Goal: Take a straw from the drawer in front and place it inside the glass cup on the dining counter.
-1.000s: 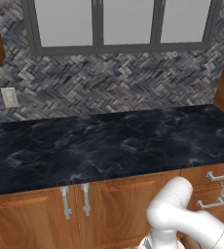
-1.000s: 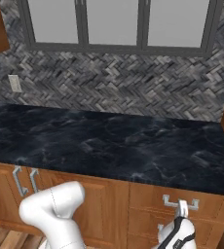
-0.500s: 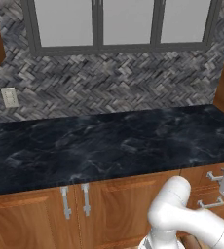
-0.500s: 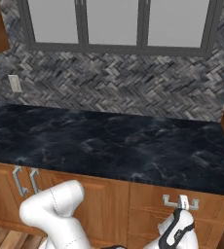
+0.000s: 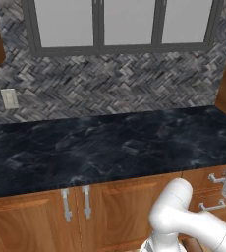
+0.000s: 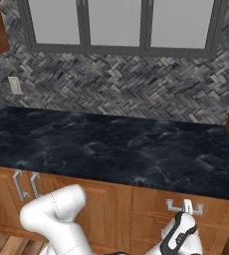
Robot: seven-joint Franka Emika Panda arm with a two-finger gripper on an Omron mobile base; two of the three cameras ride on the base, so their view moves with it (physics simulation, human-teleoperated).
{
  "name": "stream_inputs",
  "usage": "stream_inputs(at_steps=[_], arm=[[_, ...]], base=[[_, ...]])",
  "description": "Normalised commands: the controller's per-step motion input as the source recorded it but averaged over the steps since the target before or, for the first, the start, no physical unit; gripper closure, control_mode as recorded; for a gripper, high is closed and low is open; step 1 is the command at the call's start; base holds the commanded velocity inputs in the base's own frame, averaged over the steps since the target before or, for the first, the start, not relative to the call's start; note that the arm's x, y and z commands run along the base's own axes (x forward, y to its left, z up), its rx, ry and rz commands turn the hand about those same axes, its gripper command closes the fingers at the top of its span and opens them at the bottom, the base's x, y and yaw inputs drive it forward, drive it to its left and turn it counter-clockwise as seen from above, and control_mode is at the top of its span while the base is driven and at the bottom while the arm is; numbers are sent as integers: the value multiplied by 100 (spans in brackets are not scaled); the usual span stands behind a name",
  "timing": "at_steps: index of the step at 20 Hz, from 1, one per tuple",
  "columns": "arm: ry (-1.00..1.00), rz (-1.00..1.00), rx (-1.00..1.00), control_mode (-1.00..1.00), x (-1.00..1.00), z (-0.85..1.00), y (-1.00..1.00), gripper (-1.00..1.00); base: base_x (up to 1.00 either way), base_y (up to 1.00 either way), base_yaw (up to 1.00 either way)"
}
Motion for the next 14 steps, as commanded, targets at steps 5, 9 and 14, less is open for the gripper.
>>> stream_inputs(at_steps=[5, 9, 14], arm=[[-4, -3, 0, -100, -58, -20, -40, 100], [-6, -1, 0, -100, -90, -22, -61, 100], [-1, -2, 0, -100, -100, -25, -63, 100]], base=[[0, 0, 0], [0, 0, 0], [0, 0, 0]])
